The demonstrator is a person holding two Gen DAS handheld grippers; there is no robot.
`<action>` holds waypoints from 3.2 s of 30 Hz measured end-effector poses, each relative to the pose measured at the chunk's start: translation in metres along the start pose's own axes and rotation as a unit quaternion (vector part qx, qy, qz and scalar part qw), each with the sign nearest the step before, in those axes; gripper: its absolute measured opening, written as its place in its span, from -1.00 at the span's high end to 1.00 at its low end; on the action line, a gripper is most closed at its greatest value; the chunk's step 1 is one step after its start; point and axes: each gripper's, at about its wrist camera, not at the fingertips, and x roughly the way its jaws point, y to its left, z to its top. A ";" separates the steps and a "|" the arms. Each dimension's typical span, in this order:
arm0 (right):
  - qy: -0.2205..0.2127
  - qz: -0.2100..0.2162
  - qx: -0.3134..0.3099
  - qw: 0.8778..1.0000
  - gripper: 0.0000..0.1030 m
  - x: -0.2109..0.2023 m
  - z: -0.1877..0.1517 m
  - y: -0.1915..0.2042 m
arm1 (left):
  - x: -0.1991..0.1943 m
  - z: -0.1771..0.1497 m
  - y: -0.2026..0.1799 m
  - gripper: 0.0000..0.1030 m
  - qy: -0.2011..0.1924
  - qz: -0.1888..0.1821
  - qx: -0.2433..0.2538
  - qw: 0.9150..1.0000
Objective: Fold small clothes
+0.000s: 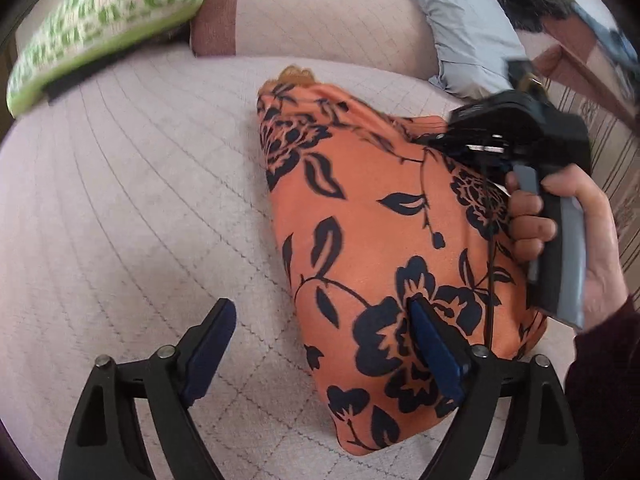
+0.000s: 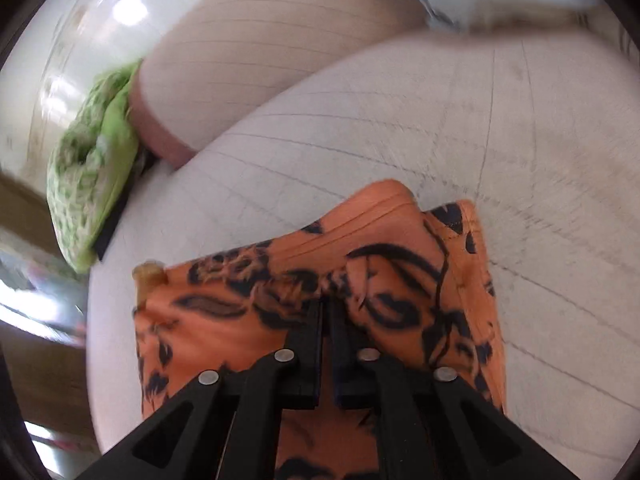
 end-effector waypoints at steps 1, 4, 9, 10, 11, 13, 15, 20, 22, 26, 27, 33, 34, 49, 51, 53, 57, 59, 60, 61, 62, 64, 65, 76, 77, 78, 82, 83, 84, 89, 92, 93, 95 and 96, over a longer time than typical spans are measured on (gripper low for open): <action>0.002 0.015 0.019 1.000 0.98 -0.003 0.002 -0.005 | 0.001 0.001 0.004 -0.81 0.006 -0.007 -0.008 1.000; -0.013 0.025 0.038 0.999 0.88 -0.028 -0.001 -0.010 | 0.000 0.003 0.006 -0.81 0.008 -0.012 -0.016 1.000; -0.023 0.027 0.009 0.999 0.88 -0.076 -0.035 -0.008 | -0.013 0.001 -0.005 -0.81 -0.019 0.019 0.010 1.000; -0.020 0.024 0.008 0.999 0.88 -0.085 -0.044 -0.008 | -0.014 0.001 -0.006 -0.81 -0.022 0.023 0.014 0.999; -0.020 0.016 0.008 1.000 0.88 -0.091 -0.051 -0.008 | -0.014 0.001 -0.007 -0.81 -0.023 0.026 0.016 0.999; -0.023 -0.006 0.008 1.000 0.88 -0.103 -0.067 -0.013 | -0.011 -0.001 -0.011 -0.81 -0.016 0.025 0.024 0.999; -0.024 -0.026 0.006 0.999 0.88 -0.110 -0.085 -0.019 | -0.007 -0.003 -0.011 -0.81 -0.014 0.022 0.022 0.999; -0.032 -0.040 -0.003 0.999 0.87 -0.119 -0.131 -0.041 | -0.004 -0.009 -0.008 -0.82 -0.010 0.020 0.018 1.000; -0.039 -0.053 -0.020 0.998 0.87 -0.121 -0.134 -0.037 | -0.004 -0.011 -0.010 -0.82 -0.017 0.024 0.024 0.999; -0.053 -0.062 -0.030 0.996 0.87 -0.112 -0.136 -0.035 | -0.002 -0.013 -0.008 -0.82 -0.019 0.014 0.006 1.000; -0.055 -0.059 -0.027 0.996 0.87 -0.112 -0.136 -0.034 | -0.003 -0.013 -0.007 -0.82 -0.017 0.010 -0.002 1.000; -0.046 -0.031 -0.031 0.998 0.87 -0.106 -0.130 -0.041 | -0.014 -0.008 -0.012 -0.82 -0.014 0.024 -0.018 0.999; -0.042 -0.024 -0.027 0.998 0.88 -0.106 -0.129 -0.044 | -0.019 -0.005 -0.015 -0.82 -0.021 0.028 -0.019 0.999; -0.055 -0.018 -0.054 0.997 0.88 -0.129 -0.117 -0.011 | -0.012 0.006 -0.011 -0.95 -0.050 0.123 0.013 0.991; -0.073 0.001 -0.063 0.995 0.88 -0.131 -0.113 0.002 | -0.012 0.007 -0.010 -0.95 -0.048 0.115 0.008 0.992; -0.082 0.016 -0.067 0.994 0.88 -0.127 -0.108 0.013 | -0.012 0.007 -0.009 -0.95 -0.046 0.116 0.011 0.992; -0.080 0.016 -0.078 0.994 0.88 -0.105 -0.100 0.030 | -0.009 0.007 -0.009 -0.95 -0.047 0.115 0.014 0.992; -0.067 -0.005 -0.095 0.993 0.87 -0.087 -0.099 0.034 | -0.008 0.008 -0.009 -0.95 -0.047 0.116 0.016 0.992; -0.054 -0.019 -0.099 0.993 0.87 -0.078 -0.099 0.032 | -0.007 0.008 -0.009 -0.95 -0.046 0.115 0.016 0.992; -0.032 -0.029 -0.099 0.994 0.87 -0.066 -0.099 0.028 | -0.006 0.008 -0.009 -0.95 -0.045 0.117 0.017 0.992; -0.017 -0.020 -0.088 0.996 0.87 -0.058 -0.098 0.022 | -0.005 0.008 -0.009 -0.95 -0.045 0.117 0.017 0.992; -0.014 0.002 -0.066 0.998 0.87 -0.060 -0.096 0.015 | -0.005 0.008 -0.010 -0.95 -0.048 0.118 0.016 0.992; -0.007 0.008 -0.059 0.998 0.87 -0.061 -0.096 0.013 | -0.005 0.008 -0.011 -0.95 -0.049 0.120 0.017 0.991; -0.017 0.002 -0.074 0.997 0.87 -0.076 -0.101 0.017 | -0.005 0.007 -0.012 -0.95 -0.053 0.123 0.022 0.991; -0.025 0.000 -0.076 0.997 0.87 -0.079 -0.101 0.018 | -0.005 0.007 -0.012 -0.95 -0.054 0.124 0.023 0.991; -0.031 -0.001 -0.079 0.996 0.87 -0.082 -0.101 0.018 | -0.005 0.007 -0.012 -0.95 -0.054 0.124 0.023 0.991; -0.052 -0.009 -0.098 0.994 0.87 -0.092 -0.103 0.023 | -0.006 0.007 -0.013 -0.95 -0.054 0.125 0.024 0.990; -0.049 -0.011 -0.100 0.994 0.87 -0.091 -0.104 0.024 | -0.006 0.007 -0.013 -0.95 -0.054 0.125 0.024 0.990; -0.042 -0.014 -0.100 0.994 0.87 -0.089 -0.104 0.024 | -0.006 0.007 -0.013 -0.95 -0.054 0.125 0.024 0.990; -0.002 -0.023 -0.082 0.996 0.87 -0.069 -0.106 0.015 | -0.004 0.006 -0.013 -0.95 -0.054 0.127 0.026 0.990; -0.002 -0.019 -0.080 0.997 0.86 -0.067 -0.107 0.012 | -0.003 0.005 -0.013 -0.95 -0.055 0.128 0.028 0.990; -0.003 -0.020 -0.080 0.997 0.86 -0.066 -0.107 0.012 | -0.003 0.005 -0.013 -0.95 -0.056 0.128 0.027 0.990; -0.005 -0.024 -0.087 0.996 0.86 -0.064 -0.108 0.013 | -0.002 0.005 -0.013 -0.95 -0.057 0.128 0.027 0.990; -0.006 -0.026 -0.091 0.996 0.86 -0.064 -0.109 0.014 | -0.002 0.005 -0.013 -0.95 -0.057 0.128 0.027 0.990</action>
